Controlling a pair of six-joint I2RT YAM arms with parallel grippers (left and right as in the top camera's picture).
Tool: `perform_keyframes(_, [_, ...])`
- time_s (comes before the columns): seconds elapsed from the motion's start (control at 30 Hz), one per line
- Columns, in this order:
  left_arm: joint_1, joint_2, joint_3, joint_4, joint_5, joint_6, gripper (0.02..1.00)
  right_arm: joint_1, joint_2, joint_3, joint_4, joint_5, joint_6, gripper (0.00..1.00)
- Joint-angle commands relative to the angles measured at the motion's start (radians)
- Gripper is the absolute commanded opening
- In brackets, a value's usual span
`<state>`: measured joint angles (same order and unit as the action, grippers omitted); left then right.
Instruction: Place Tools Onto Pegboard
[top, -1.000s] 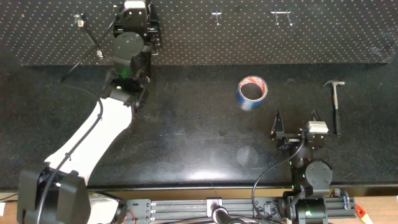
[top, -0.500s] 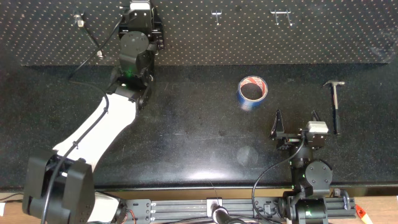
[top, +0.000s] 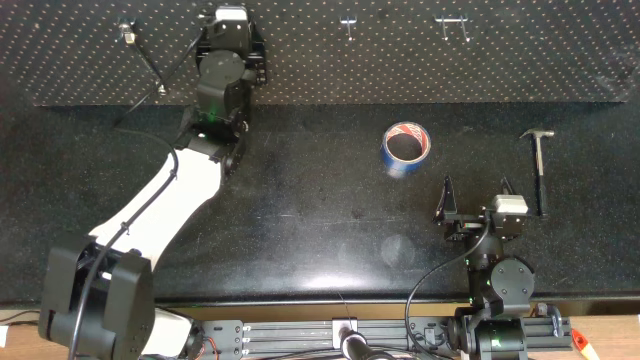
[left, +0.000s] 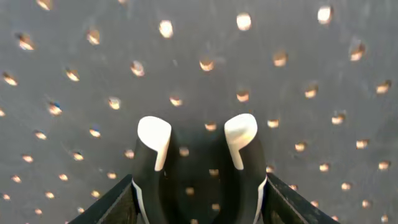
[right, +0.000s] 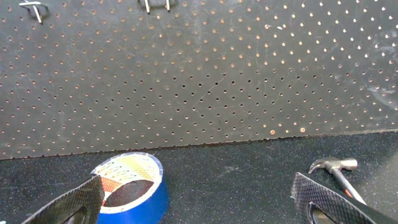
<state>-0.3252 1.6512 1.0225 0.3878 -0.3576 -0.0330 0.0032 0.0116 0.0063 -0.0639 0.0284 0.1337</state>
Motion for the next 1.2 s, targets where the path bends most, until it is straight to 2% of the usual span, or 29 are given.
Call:
perform_keyframes(0.03, [0.0, 0.039, 0.002, -0.052, 0.059, -0.015, 0.029, 0.007, -0.01, -0.002, -0.005, 0.016, -0.007, 0.98])
perform_keyframes(0.2, [-0.01, 0.039, 0.002, -0.063, 0.062, -0.014, 0.034, 0.007, -0.01, -0.002, -0.005, 0.016, -0.007, 0.98])
perform_keyframes(0.23, [-0.01, 0.039, 0.002, -0.061, 0.063, -0.015, 0.15, 0.007, -0.01, -0.002, -0.005, 0.016, -0.007, 0.98])
perform_keyframes(0.37, [-0.011, 0.03, 0.002, -0.056, 0.063, -0.015, 0.393, 0.007, -0.01, -0.002, -0.005, 0.016, -0.007, 0.98])
perform_keyframes(0.43, [-0.013, 0.014, 0.002, -0.057, 0.063, -0.014, 0.467, 0.007, -0.01, -0.002, -0.005, 0.016, -0.007, 0.982])
perform_keyframes(0.5, [-0.016, -0.005, 0.002, -0.064, 0.057, -0.014, 0.601, 0.007, -0.01, -0.002, -0.005, 0.016, -0.007, 0.98])
perform_keyframes(0.63, [-0.016, -0.058, 0.002, -0.156, 0.058, -0.014, 0.982, 0.007, -0.01, -0.002, -0.005, 0.016, -0.007, 0.98])
perform_keyframes(0.9, [-0.015, -0.258, 0.002, -0.326, 0.059, -0.014, 0.996, 0.007, -0.01, -0.002, -0.005, 0.016, -0.007, 0.98])
perform_keyframes(0.97, [-0.005, -0.366, 0.002, -0.439, 0.064, -0.014, 0.996, 0.007, -0.01, -0.002, -0.005, 0.016, -0.007, 0.98])
perform_keyframes(1.03, [0.022, -0.468, 0.001, -0.557, 0.103, -0.014, 0.996, 0.007, -0.01, -0.002, -0.005, 0.016, -0.007, 0.98])
perform_keyframes(1.1, [0.082, -0.601, -0.02, -0.646, 0.179, -0.014, 0.996, 0.007, -0.01, -0.002, -0.005, 0.016, -0.007, 0.98])
perform_keyframes(1.13, [0.13, -0.704, -0.065, -0.647, 0.22, -0.014, 0.996, 0.007, -0.01, -0.002, -0.005, 0.016, -0.007, 0.982])
perform_keyframes(1.2, [0.188, -0.88, -0.171, -0.607, 0.244, -0.014, 0.996, 0.007, -0.01, -0.002, -0.005, 0.016, -0.007, 0.98])
